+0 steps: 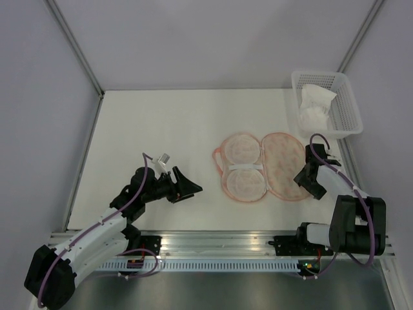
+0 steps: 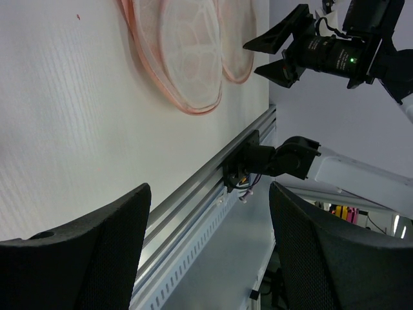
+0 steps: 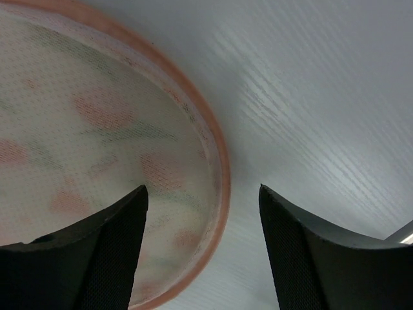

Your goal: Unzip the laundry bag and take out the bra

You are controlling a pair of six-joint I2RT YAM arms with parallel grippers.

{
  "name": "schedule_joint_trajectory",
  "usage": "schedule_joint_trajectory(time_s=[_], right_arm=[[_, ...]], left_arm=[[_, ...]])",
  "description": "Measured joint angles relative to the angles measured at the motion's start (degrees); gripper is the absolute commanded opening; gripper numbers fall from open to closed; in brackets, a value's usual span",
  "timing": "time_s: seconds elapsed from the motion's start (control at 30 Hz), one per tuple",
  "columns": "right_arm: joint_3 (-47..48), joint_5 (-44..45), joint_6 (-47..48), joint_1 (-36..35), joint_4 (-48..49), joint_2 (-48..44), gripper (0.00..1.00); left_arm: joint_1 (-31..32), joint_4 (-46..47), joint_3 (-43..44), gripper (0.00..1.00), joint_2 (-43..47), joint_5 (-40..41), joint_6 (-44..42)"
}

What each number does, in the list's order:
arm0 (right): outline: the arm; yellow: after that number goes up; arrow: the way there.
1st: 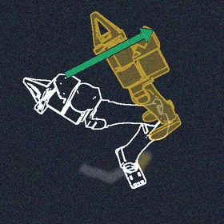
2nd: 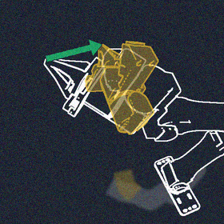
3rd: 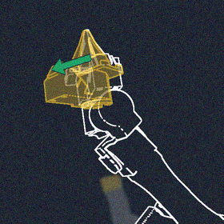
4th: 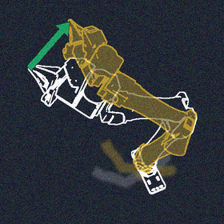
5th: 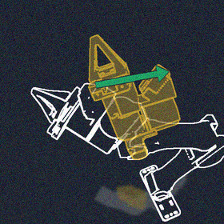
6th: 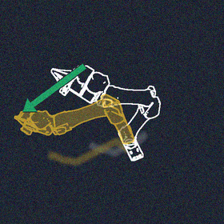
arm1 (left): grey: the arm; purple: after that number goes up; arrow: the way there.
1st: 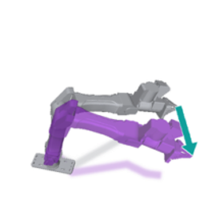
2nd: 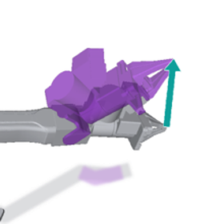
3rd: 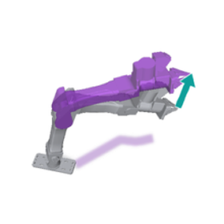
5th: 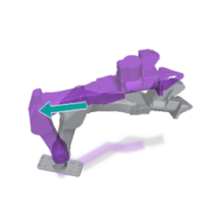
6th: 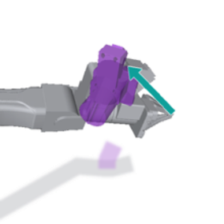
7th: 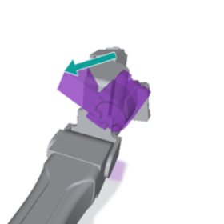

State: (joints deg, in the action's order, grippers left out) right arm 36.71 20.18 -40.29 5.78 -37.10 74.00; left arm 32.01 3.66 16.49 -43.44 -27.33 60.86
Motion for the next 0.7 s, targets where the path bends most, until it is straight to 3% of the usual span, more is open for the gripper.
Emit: schedule_joint_trajectory(time_s=[0.2,0.5,0.6,0.63,0.7], right_arm=[[-0.8,-2.2,-1.3,-0.7,1.1,0.2,0.61],[-1.6,-4.1,-2.5,-1.3,3.3,0.2,0.36],[-2.3,-4.8,-2.8,-1.9,3.9,-0.5,0.18],[-2.6,-5.2,-2.8,-2.1,4.3,-0.9,0.02],[-3.3,-6.0,-2.9,-2.3,5.4,-1.7,0.00]], left_arm=[[0.0,0.9,0.0,0.78,-0.3,-0.4,0.0],[0.0,2.3,-1.2,0.78,-1.2,-1.6,0.2],[0.0,2.5,-1.6,0.78,-1.2,-1.7,0.3],[0.0,2.5,-1.7,0.78,-1.2,-1.7,0.3],[0.0,2.5,-2.0,0.78,-1.2,-1.7,0.4]])
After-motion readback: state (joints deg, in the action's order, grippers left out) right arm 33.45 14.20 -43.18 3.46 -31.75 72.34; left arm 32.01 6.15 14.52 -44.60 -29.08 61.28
